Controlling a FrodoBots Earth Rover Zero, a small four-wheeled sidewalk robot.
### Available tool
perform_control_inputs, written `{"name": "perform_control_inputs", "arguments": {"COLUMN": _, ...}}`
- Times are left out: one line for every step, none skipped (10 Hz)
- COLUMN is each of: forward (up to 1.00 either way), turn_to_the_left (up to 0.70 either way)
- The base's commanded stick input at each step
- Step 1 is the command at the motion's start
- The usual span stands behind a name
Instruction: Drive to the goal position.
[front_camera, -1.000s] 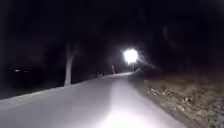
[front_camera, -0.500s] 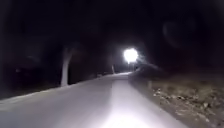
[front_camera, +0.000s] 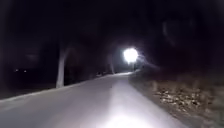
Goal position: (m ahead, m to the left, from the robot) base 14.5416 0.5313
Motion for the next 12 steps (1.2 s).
{"name": "perform_control_inputs", "arguments": {"forward": 1.00, "turn_to_the_left": 0.00}}
{"name": "perform_control_inputs", "arguments": {"forward": 1.00, "turn_to_the_left": 0.00}}
{"name": "perform_control_inputs", "arguments": {"forward": 1.00, "turn_to_the_left": 0.00}}
{"name": "perform_control_inputs", "arguments": {"forward": 1.00, "turn_to_the_left": 0.00}}
{"name": "perform_control_inputs", "arguments": {"forward": 1.00, "turn_to_the_left": 0.00}}
{"name": "perform_control_inputs", "arguments": {"forward": 1.00, "turn_to_the_left": 0.00}}
{"name": "perform_control_inputs", "arguments": {"forward": 1.00, "turn_to_the_left": 0.00}}
{"name": "perform_control_inputs", "arguments": {"forward": 1.00, "turn_to_the_left": 0.00}}
{"name": "perform_control_inputs", "arguments": {"forward": 1.00, "turn_to_the_left": 0.00}}
{"name": "perform_control_inputs", "arguments": {"forward": 1.00, "turn_to_the_left": 0.00}}
{"name": "perform_control_inputs", "arguments": {"forward": 1.00, "turn_to_the_left": 0.00}}
{"name": "perform_control_inputs", "arguments": {"forward": 1.00, "turn_to_the_left": 0.00}}
